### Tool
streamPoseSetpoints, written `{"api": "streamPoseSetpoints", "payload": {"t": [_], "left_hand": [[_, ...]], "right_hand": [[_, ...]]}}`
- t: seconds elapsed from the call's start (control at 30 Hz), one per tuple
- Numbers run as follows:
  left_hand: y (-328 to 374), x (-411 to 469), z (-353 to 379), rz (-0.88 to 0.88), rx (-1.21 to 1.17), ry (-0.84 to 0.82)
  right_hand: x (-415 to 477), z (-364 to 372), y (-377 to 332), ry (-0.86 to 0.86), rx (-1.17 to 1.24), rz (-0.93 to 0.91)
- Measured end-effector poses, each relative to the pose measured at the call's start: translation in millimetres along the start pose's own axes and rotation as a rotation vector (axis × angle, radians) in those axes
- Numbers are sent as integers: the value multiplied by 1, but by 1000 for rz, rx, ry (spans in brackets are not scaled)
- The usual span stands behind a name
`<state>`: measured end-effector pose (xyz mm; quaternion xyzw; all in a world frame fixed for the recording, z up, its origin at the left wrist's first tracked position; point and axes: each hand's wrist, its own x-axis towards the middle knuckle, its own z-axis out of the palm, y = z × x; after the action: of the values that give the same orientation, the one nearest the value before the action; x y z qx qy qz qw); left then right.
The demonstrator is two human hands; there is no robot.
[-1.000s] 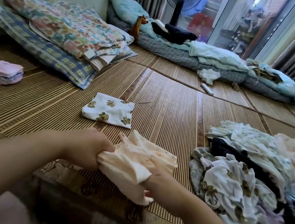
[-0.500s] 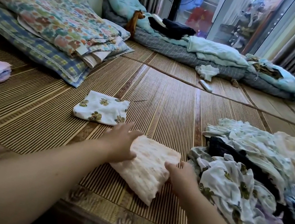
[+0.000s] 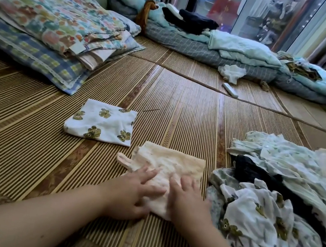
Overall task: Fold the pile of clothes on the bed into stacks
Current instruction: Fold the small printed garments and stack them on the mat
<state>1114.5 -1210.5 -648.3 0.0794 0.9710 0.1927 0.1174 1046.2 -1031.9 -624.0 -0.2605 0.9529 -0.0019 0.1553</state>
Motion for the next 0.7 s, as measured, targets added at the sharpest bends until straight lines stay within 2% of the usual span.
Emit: {"api": "streamPoseSetpoints", "payload": {"t": [0.13, 0.2, 0.37, 0.47, 0.57, 0.7], "left_hand": [[-5, 55, -5, -134, 48, 71], [-11, 88, -12, -212, 33, 106], [-50, 154, -37, -364, 51, 190], [-70, 179, -52, -418, 65, 183], [-74, 190, -64, -440, 53, 163], [-49, 183, -75, -421, 21, 143]], "right_hand": [[52, -32, 16, 141, -121, 32], [86, -44, 19, 187, -93, 25], [177, -54, 22, 149, 94, -34], [213, -54, 29, 109, 162, -79], [224, -58, 33, 128, 192, -85], [191, -71, 38, 234, 179, -115]]}}
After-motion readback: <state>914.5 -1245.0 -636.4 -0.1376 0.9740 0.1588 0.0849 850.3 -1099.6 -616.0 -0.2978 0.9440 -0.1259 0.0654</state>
